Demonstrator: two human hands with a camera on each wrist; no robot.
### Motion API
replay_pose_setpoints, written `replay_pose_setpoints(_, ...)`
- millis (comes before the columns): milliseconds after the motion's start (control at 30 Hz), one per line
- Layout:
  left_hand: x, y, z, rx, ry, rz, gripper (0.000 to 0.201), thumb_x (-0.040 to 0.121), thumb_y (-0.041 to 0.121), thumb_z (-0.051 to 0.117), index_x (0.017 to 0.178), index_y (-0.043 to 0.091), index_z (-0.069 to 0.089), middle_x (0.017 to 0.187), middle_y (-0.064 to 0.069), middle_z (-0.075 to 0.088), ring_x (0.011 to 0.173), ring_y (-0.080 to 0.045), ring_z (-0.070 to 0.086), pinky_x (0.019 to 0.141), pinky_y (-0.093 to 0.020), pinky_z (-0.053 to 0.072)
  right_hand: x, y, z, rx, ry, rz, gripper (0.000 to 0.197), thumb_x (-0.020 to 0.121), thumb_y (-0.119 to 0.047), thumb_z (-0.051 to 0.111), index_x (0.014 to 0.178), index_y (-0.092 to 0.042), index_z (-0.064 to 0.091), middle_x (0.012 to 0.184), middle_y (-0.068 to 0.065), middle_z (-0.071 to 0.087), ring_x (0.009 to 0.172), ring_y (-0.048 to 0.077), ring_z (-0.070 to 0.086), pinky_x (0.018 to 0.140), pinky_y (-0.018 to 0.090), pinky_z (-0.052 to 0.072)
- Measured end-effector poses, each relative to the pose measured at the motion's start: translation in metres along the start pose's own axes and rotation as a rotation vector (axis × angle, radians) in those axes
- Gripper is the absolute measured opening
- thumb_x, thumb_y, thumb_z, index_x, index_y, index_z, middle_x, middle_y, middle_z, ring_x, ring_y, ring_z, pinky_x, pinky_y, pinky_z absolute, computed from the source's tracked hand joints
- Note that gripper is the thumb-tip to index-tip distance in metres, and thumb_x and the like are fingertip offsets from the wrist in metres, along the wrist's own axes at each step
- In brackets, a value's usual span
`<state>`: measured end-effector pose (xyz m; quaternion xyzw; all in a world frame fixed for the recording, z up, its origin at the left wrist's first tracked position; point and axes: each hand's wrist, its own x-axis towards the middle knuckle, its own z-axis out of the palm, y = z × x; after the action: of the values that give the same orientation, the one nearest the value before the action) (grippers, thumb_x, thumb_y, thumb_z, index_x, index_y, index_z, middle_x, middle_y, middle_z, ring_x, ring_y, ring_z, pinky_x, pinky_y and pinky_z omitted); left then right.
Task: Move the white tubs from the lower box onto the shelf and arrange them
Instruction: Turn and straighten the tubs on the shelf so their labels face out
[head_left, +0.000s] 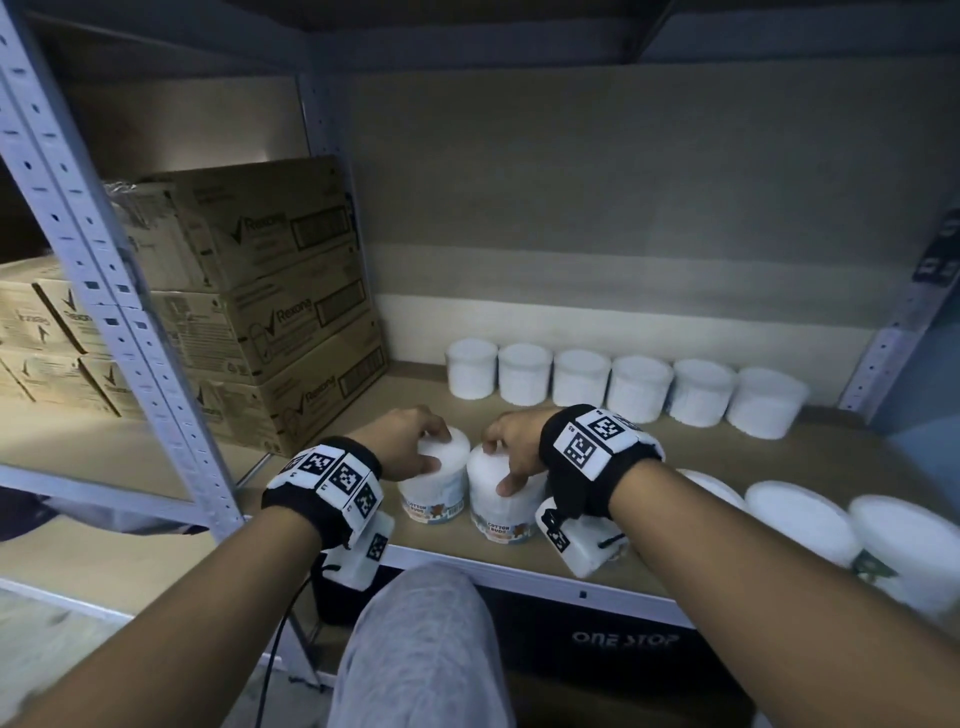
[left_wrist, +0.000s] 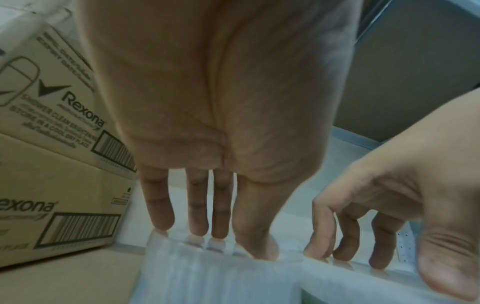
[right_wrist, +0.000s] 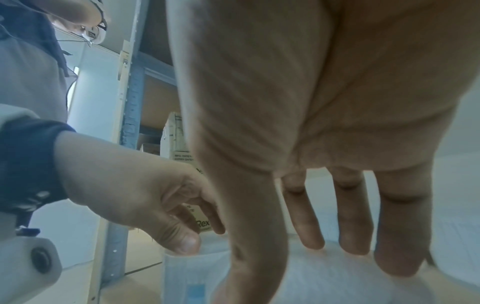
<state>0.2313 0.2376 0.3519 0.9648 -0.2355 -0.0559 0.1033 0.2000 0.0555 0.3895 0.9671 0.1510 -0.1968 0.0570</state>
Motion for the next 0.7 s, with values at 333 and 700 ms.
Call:
replay_pose_setpoints(333,-0.015,0.007,0.002,-0.031,0.017,0.029,0.036,0.085,0.025,0.066,0.12,0.026,0.061,0.126,0.004,0.055,0.115,-0.015,0.051,0.099,-0.029,0.041,-0.023,0.003,0.013,0.103,0.02,-0.006,0.061,0.083,-0.034,0.071,0.136,-0.02,0.043,0.142,0.003,0.042,0.126,0.026,0.046,0.103,0.037,0.042)
replay_pose_setpoints(700,-0.017,0.015,0.005,-0.087,0.076,0.024,0.031,0.084,0.022,0.067,0.115,0.026,0.064,0.123,0.004,0.059,0.113,-0.015,0.053,0.093,-0.024,0.039,-0.025,0.012,0.021,0.128,0.04,-0.002,0.065,0.086,-0.039,0.066,0.142,-0.024,0.038,0.148,0.006,0.032,0.135,0.028,0.035,0.11,0.039,0.034)
